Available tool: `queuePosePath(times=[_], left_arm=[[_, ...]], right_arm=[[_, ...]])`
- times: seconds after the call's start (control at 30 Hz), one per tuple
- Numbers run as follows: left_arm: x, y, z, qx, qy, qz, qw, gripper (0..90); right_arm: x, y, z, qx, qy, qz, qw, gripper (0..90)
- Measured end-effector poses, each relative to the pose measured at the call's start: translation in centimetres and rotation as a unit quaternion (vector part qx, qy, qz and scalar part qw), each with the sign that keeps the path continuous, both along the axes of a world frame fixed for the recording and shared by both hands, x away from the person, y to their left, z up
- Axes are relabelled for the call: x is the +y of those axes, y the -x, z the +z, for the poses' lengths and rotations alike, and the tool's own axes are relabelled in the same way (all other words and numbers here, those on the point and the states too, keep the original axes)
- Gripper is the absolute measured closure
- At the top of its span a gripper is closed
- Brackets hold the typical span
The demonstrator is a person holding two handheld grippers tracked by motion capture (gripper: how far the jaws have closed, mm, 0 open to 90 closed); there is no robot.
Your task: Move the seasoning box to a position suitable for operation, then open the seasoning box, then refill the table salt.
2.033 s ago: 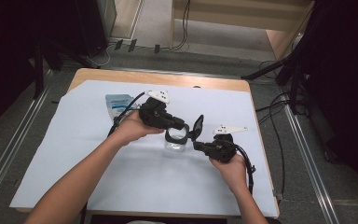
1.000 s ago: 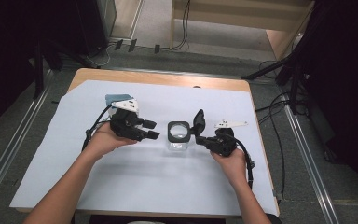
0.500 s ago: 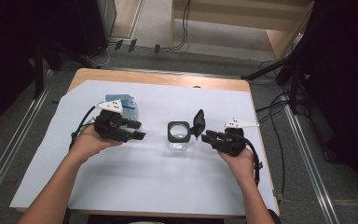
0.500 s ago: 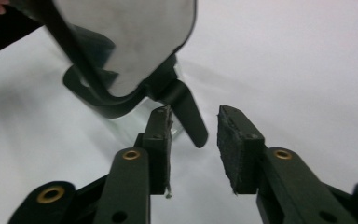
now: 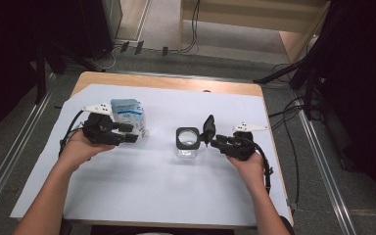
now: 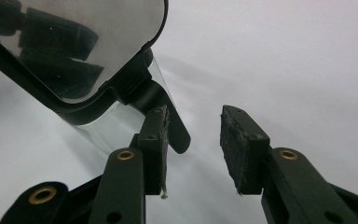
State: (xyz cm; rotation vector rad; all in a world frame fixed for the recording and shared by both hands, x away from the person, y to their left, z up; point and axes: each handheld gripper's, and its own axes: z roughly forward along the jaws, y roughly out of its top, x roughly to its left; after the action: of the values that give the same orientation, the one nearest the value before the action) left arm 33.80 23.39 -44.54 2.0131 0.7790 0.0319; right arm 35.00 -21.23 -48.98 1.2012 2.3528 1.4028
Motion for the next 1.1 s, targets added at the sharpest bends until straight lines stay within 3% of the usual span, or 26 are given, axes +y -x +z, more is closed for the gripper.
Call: queuePosePath(times=[0.2,0.57,0.8,0.93,1.03,1.1], left_arm=[[1.4,-0.2,0.0,0.001,0.006,0.016,0.9999,48.1],[3.3,-0.3,0.2,0.005,0.008,-0.003,1.0000,48.9],[5.6,-0.5,0.4,-0.002,0.028,0.027,0.9992,49.6],[6.0,-1.2,0.2,-0.005,0.015,0.040,0.9991,50.3],[6.2,-1.8,0.2,-0.008,0.028,0.042,0.9987,53.5],[6.1,-2.3,0.3,0.000,0.018,0.041,0.9990,61.6]], right_arm=[[0.2,-0.1,-0.1,0.004,-0.001,0.002,1.0000,63.4],[0.6,0.0,-0.2,0.006,0.010,0.006,0.9999,63.4],[0.6,0.1,-0.2,0.008,0.011,0.005,0.9999,63.3],[0.6,0.1,-0.1,0.007,0.009,0.005,0.9999,63.3],[0.6,0.2,-0.1,0.008,0.011,0.007,0.9999,63.3],[0.6,0.3,-0.1,0.008,0.014,0.006,0.9999,63.3]])
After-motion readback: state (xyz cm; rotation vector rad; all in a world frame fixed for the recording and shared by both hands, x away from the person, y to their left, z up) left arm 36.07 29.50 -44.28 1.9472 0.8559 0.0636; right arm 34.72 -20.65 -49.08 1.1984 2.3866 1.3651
